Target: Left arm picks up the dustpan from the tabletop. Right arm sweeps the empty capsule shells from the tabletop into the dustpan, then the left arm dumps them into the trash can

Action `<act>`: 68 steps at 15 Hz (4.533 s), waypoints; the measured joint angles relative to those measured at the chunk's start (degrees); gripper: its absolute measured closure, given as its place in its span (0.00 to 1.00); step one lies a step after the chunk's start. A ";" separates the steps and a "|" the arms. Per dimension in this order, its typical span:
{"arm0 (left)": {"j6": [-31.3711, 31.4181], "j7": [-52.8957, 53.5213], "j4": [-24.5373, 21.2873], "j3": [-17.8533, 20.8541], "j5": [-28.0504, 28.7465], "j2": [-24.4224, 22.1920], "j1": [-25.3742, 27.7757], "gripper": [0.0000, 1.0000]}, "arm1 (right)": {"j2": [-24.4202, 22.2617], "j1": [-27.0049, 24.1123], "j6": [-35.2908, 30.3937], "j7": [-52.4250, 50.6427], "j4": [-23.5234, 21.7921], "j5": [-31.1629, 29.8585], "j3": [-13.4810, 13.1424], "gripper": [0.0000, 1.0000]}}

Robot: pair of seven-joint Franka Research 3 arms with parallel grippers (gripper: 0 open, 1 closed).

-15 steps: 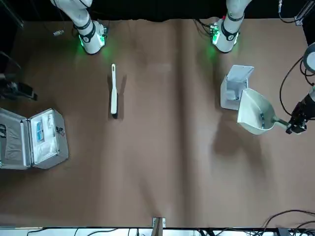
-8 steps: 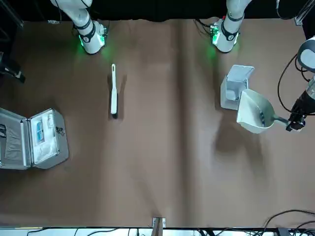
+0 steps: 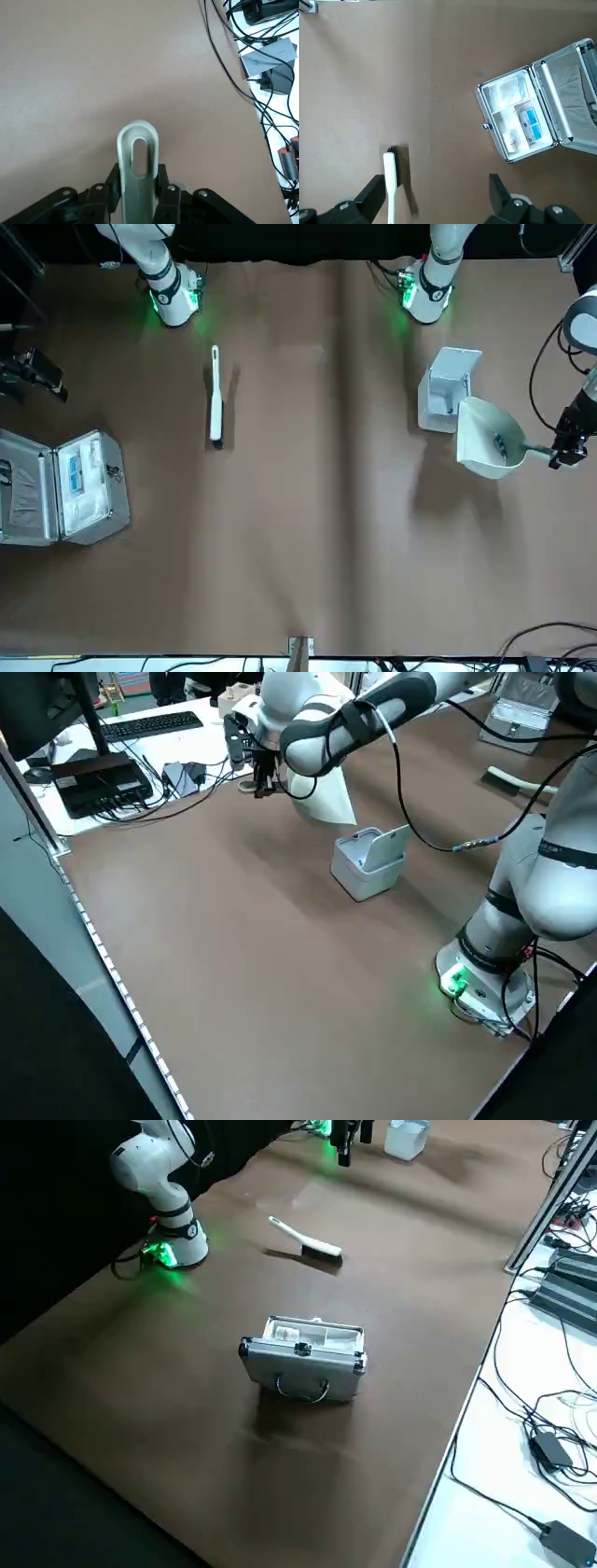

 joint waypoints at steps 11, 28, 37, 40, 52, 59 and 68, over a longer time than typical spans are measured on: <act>10.13 3.38 -7.63 -1.96 -0.25 -4.29 1.15 0.66 | -0.31 2.96 0.37 -0.03 -0.31 -0.06 0.18 0.02; 15.90 3.49 -14.23 -3.17 -0.38 -10.67 1.16 0.66 | -0.32 2.89 0.58 0.02 -0.83 -0.09 -0.37 0.02; 21.82 3.35 -17.65 -4.81 -0.49 -13.74 1.17 0.66 | -0.36 2.33 -1.41 -0.07 -0.96 -0.19 -0.73 0.02; 22.78 3.35 -18.78 -5.99 -0.49 -13.93 1.17 0.66 | -0.35 2.21 -1.28 -0.07 -0.96 -0.20 -0.75 0.02; 22.62 4.37 -19.93 -7.23 -0.49 -15.22 2.81 0.66 | -0.36 2.14 1.82 -0.06 -0.14 -0.19 -0.75 0.02; 22.36 5.00 -19.90 -7.44 -0.44 -16.31 3.24 0.66 | -0.36 1.82 2.01 -0.06 -0.08 -0.20 -0.83 0.02; 22.07 5.37 -19.93 -7.68 -0.39 -19.36 5.47 0.66 | -0.36 1.78 1.06 -0.03 -0.08 -0.20 -0.84 0.02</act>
